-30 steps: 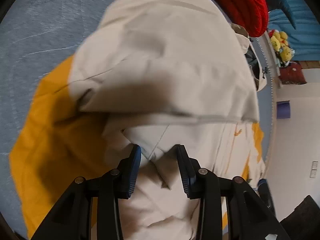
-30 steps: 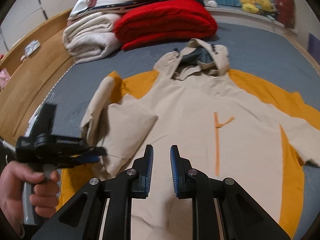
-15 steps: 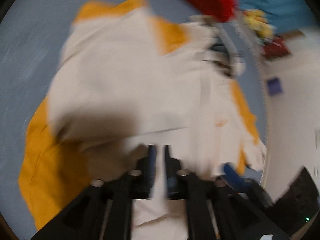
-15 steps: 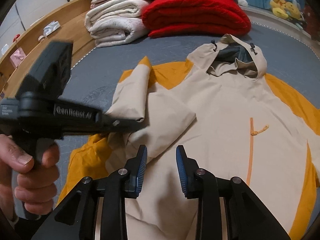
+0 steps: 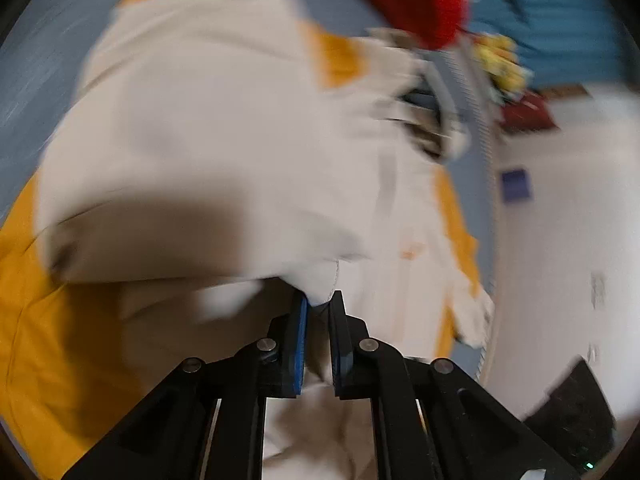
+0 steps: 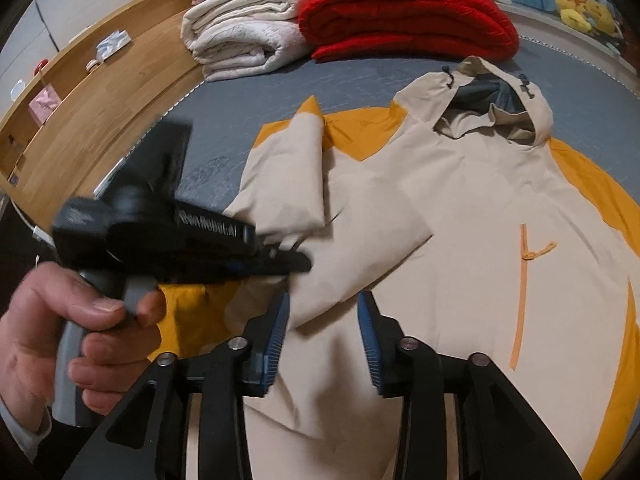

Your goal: Fold large clothes

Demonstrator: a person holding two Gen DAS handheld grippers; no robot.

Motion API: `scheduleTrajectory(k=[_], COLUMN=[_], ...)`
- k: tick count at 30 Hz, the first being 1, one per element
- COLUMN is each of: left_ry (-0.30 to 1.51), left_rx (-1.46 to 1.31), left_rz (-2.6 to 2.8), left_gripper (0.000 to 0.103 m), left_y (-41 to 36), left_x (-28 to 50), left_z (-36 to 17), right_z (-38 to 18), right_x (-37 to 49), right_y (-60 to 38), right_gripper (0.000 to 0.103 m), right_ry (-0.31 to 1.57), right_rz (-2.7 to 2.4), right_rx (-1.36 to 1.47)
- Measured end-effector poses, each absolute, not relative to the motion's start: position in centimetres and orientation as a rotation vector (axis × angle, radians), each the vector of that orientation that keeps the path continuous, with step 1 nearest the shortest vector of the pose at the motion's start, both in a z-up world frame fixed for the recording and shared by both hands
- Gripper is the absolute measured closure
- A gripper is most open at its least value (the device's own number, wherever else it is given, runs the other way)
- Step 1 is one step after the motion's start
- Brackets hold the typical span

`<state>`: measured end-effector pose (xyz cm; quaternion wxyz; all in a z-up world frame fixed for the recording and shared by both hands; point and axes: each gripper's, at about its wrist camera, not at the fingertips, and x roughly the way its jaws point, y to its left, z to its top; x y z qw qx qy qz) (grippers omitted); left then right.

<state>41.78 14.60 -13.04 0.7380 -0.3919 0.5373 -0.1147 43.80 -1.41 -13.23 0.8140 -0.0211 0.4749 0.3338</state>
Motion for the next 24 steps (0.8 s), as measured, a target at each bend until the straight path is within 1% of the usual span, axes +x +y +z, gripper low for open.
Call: scheduleTrajectory(k=[5,11,12,13,14,15,16,17,21,24], left_ry=[1.142,1.173,1.170,1.171,1.168,1.154,1.144,1.126,1.041,1.003], left_rx=[-0.803,-0.783,-0.781,-0.784,-0.790,-0.801,-0.805,-0.808,-0.784,-0.692], left_rz=[-0.427,-0.488,-0.482,-0.479,-0.478,-0.478,-0.473,-0.461,-0.313,-0.119], left_gripper=[0.095,0.095,0.095,0.094,0.093,0.093,0.092,0.092,0.092,0.092], left_y=[11.3,10.1,10.2,10.3,10.3,10.6,11.0,11.4,14.4,16.8], left_x=[43.2,43.2,43.2,43.2,43.2,43.2,43.2,43.1,42.9,42.5], left_z=[-10.8,-10.7,-10.6,-10.6,-10.5,-10.2,-10.0,-9.6,-8.0,-7.3], right_z=[-13.4,-13.5,-13.6,-13.6,-13.7,-13.8,-13.9,-13.9,-13.4,-12.2], right_x=[43.6,44.4,44.7,45.0,45.3,45.6,45.8,46.0,46.9,47.7], right_y=[-1.1,-2.1,-2.4,-2.9,-3.2,-3.4,-3.7,-4.2,-6.4,-9.4], right_gripper=[0.059,0.059,0.060,0.063,0.076,0.085,0.088,0.093,0.099,0.100], right_ry=[1.008,1.003,1.009,1.012,1.021,1.031,1.036,1.031,1.002,0.954], right_rz=[0.706,0.628,0.615,0.599,0.591,0.588,0.579,0.555,0.463,0.367], right_rx=[-0.071,-0.043,-0.023,0.004,0.020,0.040,0.058,0.074,0.129,0.204])
